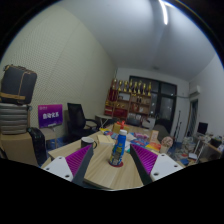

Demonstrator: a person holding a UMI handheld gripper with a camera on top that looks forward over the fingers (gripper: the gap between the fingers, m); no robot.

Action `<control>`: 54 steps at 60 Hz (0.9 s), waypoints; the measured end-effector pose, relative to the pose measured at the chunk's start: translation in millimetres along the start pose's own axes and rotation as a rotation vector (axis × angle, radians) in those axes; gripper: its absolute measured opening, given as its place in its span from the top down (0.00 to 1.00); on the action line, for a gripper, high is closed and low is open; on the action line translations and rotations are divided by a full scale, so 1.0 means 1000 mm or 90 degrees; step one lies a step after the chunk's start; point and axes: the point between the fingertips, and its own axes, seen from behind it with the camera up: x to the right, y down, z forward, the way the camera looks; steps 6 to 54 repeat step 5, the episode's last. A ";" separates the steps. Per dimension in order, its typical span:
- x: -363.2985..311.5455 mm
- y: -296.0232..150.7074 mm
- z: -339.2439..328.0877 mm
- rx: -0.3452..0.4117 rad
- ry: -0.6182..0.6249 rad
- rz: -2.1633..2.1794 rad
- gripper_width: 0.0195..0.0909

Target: Pour water

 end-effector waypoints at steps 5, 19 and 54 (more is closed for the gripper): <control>-0.017 -0.015 -0.046 0.038 0.005 -0.016 0.10; -0.017 -0.015 -0.046 0.038 0.005 -0.016 0.10; -0.017 -0.015 -0.046 0.038 0.005 -0.016 0.10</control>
